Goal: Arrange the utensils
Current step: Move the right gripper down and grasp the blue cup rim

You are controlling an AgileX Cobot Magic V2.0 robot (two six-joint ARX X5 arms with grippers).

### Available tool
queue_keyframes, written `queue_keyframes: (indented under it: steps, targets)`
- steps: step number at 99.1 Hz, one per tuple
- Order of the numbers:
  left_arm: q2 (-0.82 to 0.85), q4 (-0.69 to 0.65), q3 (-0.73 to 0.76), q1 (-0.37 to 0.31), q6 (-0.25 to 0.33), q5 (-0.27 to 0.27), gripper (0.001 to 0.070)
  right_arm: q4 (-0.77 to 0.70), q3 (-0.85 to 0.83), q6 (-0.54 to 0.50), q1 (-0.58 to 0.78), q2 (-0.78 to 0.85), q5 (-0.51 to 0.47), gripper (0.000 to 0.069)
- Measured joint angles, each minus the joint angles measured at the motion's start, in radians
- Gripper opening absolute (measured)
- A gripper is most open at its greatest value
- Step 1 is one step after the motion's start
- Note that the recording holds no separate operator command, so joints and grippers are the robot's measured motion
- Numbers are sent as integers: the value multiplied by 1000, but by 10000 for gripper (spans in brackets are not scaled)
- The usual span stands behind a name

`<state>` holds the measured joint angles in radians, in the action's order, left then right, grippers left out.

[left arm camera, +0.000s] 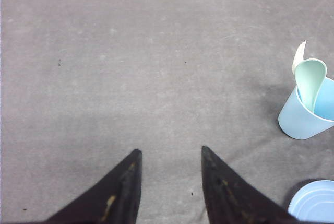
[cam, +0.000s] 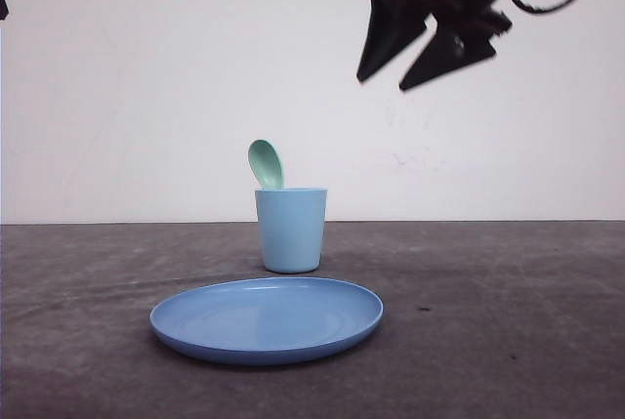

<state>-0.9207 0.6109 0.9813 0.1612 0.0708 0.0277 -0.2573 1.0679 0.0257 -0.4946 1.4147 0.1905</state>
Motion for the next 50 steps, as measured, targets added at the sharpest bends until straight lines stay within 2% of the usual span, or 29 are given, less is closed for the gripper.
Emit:
queue_keyframes:
  steps: [9, 19, 35, 50]
  targets:
    - [0, 0, 0, 0, 0, 0, 199, 43, -66, -8, -1, 0, 5, 422]
    - [0, 0, 0, 0, 0, 0, 199, 126, -140, -24, -1, 0, 16, 494]
    - [0, 0, 0, 0, 0, 0, 199, 218, -209, -34, -1, 0, 16, 682]
    - [0, 0, 0, 0, 0, 0, 199, 296, -219, -41, -2, 18, 18, 681]
